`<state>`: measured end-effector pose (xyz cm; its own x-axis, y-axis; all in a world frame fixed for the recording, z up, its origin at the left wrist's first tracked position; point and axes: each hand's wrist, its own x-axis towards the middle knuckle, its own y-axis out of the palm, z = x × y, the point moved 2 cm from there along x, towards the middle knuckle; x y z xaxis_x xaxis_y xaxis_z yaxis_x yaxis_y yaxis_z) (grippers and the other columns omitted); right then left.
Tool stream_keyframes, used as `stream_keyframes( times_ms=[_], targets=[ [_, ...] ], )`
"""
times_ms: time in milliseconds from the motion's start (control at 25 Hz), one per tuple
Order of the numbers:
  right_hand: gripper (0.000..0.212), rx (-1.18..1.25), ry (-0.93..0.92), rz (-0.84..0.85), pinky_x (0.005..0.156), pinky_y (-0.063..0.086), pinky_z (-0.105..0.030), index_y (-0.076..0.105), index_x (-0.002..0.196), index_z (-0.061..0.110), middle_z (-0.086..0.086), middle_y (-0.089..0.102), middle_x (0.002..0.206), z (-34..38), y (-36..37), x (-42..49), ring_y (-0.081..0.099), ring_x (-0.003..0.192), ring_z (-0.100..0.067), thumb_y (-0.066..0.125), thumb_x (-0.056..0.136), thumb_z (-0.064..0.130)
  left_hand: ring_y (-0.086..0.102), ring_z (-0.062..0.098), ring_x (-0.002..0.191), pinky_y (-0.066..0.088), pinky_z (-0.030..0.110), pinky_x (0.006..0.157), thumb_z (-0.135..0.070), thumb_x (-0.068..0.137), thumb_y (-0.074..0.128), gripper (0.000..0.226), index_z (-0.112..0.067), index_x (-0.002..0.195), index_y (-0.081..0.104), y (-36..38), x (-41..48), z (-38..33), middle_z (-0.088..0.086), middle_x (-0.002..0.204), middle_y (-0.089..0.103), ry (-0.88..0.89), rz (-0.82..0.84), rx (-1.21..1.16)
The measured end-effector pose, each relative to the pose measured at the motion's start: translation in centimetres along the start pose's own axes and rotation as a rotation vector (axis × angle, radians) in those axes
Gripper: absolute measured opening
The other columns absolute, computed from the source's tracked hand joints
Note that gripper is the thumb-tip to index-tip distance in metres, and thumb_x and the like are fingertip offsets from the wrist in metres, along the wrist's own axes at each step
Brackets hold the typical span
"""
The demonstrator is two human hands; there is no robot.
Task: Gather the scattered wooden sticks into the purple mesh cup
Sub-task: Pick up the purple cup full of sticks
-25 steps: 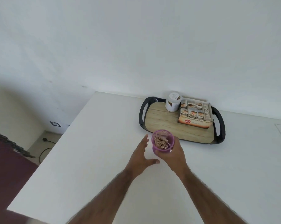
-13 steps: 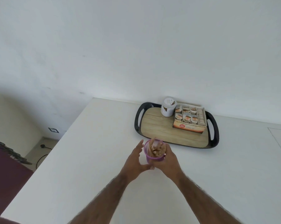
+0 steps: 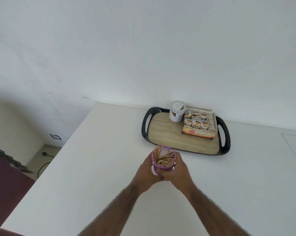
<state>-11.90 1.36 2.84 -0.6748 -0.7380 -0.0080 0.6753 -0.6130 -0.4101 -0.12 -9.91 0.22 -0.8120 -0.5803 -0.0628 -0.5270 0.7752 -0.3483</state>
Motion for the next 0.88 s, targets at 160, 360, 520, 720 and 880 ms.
stream_keyframes(
  times_ms=[160,360,520,720,880],
  targets=[
    [0.083,0.017,0.035,-0.043,0.079,0.06,-0.02,0.05,0.123,0.046,0.023,0.065,0.113,0.0,-0.5,-0.1,0.063,0.106,0.0,0.094,0.053,0.049,0.052,-0.004,0.13,0.046,0.005,0.091,-0.052,0.062,0.095,0.102,-0.053,0.146,0.038,0.0,0.3,-0.9,-0.029,0.14,0.056,0.038,0.015,0.001],
    [0.085,-0.015,0.011,-0.053,0.083,0.059,-0.021,0.051,0.13,0.037,0.019,0.066,0.117,0.2,-1.0,-0.1,0.063,0.108,-0.001,0.095,0.057,0.048,0.044,-0.003,0.136,0.042,0.015,0.105,-0.062,0.056,0.094,0.116,-0.059,0.15,0.026,-0.1,-0.2,0.0,-0.029,0.152,0.044,-0.03,0.033,0.05],
    [0.083,0.049,0.053,-0.098,0.078,0.06,-0.02,0.05,0.127,0.038,0.021,0.063,0.116,-0.1,-1.8,0.2,0.063,0.107,-0.007,0.097,0.059,0.04,0.039,0.001,0.136,0.038,0.019,0.102,-0.061,0.053,0.095,0.13,-0.053,0.156,0.015,-0.3,-0.4,0.7,-0.018,0.16,0.035,-0.112,0.045,0.077],
    [0.084,0.056,0.063,-0.105,0.075,0.061,-0.022,0.05,0.13,0.032,0.016,0.064,0.118,-0.9,-1.7,-0.4,0.064,0.107,-0.012,0.097,0.061,0.038,0.036,0.001,0.136,0.038,0.025,0.106,-0.061,0.054,0.094,0.132,-0.048,0.158,0.015,-0.6,-0.6,1.1,-0.012,0.164,0.032,-0.101,0.046,0.116],
    [0.086,0.071,0.039,-0.115,0.082,0.062,-0.026,0.05,0.132,0.032,0.018,0.063,0.119,-0.4,-1.1,-0.7,0.063,0.108,-0.009,0.096,0.06,0.043,0.044,0.0,0.135,0.042,0.017,0.1,-0.063,0.055,0.092,0.118,-0.057,0.152,0.024,0.3,-0.7,-0.3,-0.02,0.158,0.039,-0.048,0.057,0.089]
  ],
)
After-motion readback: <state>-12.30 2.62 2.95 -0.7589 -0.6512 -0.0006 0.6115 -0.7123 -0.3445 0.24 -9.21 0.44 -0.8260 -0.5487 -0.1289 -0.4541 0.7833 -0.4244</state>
